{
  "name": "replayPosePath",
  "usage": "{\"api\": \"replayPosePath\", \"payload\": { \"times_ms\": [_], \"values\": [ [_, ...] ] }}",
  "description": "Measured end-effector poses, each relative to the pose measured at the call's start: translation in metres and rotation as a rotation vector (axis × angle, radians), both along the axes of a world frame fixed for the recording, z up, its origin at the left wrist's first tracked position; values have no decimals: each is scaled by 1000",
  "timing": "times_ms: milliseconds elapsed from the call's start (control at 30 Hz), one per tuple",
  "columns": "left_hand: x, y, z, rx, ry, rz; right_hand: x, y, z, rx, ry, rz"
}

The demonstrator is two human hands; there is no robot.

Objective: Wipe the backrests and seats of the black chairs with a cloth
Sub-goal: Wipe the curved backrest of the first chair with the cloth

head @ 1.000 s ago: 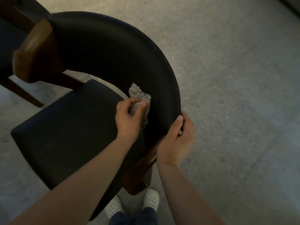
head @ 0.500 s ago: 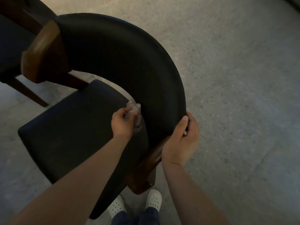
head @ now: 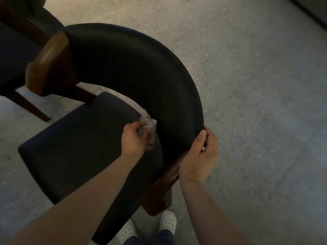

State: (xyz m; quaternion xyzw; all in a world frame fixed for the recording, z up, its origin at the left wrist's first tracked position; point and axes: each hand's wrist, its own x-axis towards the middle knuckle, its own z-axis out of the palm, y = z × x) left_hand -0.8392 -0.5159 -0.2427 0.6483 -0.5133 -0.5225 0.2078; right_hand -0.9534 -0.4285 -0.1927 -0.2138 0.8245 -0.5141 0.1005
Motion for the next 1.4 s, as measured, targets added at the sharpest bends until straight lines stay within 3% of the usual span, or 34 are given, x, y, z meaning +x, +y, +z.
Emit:
{"api": "replayPosePath", "payload": {
  "times_ms": [267,467,733,933,1033,1200,1400],
  "values": [
    [-16,-13,80,-438,78,-97,2,2,4,33,3,14],
    [-59,-33,107,-640,47,-212,2,2,5,67,-5,34],
    [-99,-35,92,-680,-131,-148,-1,-1,2,24,54,64],
    [-77,-31,85,-451,-4,98,-1,0,1,40,64,65],
    [-62,-25,77,-418,-28,92,-1,-1,0,25,60,67],
    [-69,-15,84,-441,183,67,-1,-1,1,-2,64,63],
    [-69,-16,78,-393,174,40,-2,-1,3,-2,60,62]
  ]
}}
